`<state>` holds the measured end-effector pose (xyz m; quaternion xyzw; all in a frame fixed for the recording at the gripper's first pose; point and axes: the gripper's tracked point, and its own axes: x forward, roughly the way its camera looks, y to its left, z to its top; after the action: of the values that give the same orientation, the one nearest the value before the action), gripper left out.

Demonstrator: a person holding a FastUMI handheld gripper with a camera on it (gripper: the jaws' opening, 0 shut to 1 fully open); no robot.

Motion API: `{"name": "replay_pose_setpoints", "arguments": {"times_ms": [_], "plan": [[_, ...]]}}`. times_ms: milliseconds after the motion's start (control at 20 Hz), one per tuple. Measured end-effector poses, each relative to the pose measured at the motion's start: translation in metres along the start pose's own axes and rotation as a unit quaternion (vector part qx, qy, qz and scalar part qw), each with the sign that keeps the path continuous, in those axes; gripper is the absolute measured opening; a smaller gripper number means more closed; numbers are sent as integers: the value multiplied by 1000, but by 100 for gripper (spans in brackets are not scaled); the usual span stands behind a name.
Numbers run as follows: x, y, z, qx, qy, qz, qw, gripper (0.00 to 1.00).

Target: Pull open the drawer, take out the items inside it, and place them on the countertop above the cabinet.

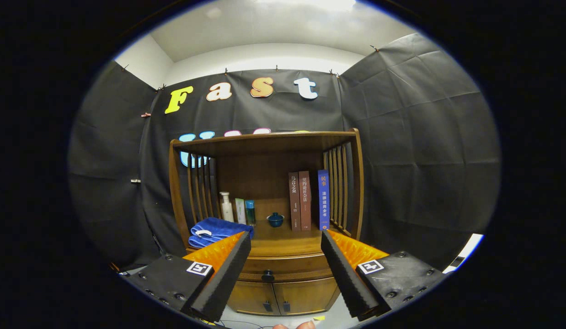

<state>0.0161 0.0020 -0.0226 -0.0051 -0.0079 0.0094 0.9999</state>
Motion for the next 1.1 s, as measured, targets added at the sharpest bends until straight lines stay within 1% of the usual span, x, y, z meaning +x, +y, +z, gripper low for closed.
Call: {"name": "replay_pose_setpoints", "arguments": {"times_ms": [200,550,800,950,1050,1100], "plan": [[17,7,-42,-10,6,1,1000,100],[50,0,-116,-14,34,-14,999,100],[85,4,-176,-8,66,-14,998,100],[109,10,-216,-2,99,-12,995,100],[118,12,-242,-7,123,-5,992,100],[127,15,-248,-10,132,0,991,100]]}}
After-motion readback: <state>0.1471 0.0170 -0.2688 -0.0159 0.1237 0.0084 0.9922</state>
